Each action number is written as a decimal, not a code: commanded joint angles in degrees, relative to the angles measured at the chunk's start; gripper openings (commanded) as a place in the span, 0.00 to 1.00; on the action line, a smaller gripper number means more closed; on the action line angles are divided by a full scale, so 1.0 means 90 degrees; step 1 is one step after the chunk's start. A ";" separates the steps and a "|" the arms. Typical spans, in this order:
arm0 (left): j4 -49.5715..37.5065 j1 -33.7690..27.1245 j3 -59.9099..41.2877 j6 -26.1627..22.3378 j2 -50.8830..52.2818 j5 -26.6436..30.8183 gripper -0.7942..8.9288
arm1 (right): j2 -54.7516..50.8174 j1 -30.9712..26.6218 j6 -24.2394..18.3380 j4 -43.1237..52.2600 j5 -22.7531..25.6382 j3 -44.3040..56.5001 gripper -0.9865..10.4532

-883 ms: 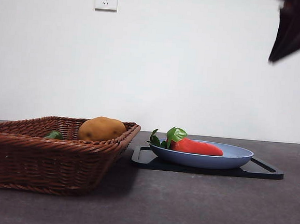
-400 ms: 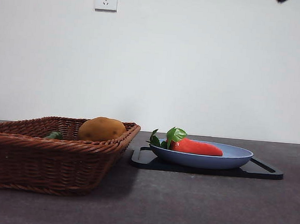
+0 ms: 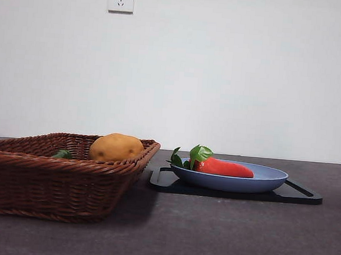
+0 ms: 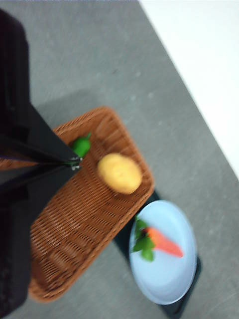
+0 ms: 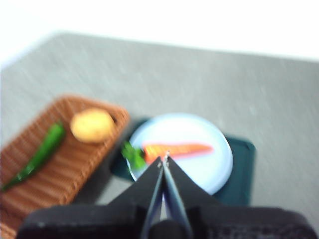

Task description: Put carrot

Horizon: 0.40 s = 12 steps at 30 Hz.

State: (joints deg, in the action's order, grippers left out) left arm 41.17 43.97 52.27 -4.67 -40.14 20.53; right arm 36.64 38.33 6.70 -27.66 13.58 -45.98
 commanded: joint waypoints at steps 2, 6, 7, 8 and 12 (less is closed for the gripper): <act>-0.0401 0.0024 -0.0678 0.0058 0.0566 -0.0498 0.09 | -0.0478 0.0134 -0.0180 0.0913 0.0032 0.0925 0.09; -0.0172 0.0029 -0.0874 0.0131 0.0760 -0.0780 0.09 | -0.0520 0.0119 0.0044 0.0872 0.0063 0.1239 0.09; -0.0131 0.0029 -0.0874 0.0131 0.0760 -0.0814 0.09 | -0.0491 0.0119 0.0039 0.0855 0.0102 0.1239 0.09; -0.0141 0.0029 -0.0874 0.0131 0.0741 -0.0806 0.09 | -0.0481 0.0119 0.0034 0.0862 0.0199 0.1239 0.09; -0.0197 0.0029 -0.0874 0.0131 0.0602 -0.0801 0.09 | -0.0483 0.0119 0.0036 0.0865 0.0204 0.1239 0.10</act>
State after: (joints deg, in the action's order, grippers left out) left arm 40.18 43.90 43.72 -3.86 -34.68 13.43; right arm 32.05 38.98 6.44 -20.53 15.07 -34.41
